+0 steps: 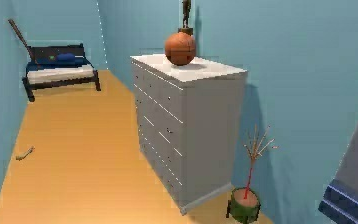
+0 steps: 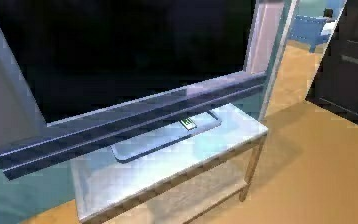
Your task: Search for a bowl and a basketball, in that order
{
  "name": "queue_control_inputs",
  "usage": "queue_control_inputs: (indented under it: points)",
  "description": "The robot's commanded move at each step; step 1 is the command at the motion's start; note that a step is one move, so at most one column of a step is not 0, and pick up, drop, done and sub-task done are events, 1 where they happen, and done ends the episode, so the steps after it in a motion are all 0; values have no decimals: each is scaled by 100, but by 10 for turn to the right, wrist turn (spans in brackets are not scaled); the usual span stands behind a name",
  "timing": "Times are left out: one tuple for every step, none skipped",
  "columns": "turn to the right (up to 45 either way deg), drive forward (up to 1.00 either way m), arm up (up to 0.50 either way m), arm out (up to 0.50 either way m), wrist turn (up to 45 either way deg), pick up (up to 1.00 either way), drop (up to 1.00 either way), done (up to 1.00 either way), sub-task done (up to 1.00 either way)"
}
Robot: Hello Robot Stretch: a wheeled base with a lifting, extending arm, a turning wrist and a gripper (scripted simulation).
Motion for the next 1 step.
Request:
queue_control_inputs:
  points:
    - [450,0,0,0,0,0,0,0,0]
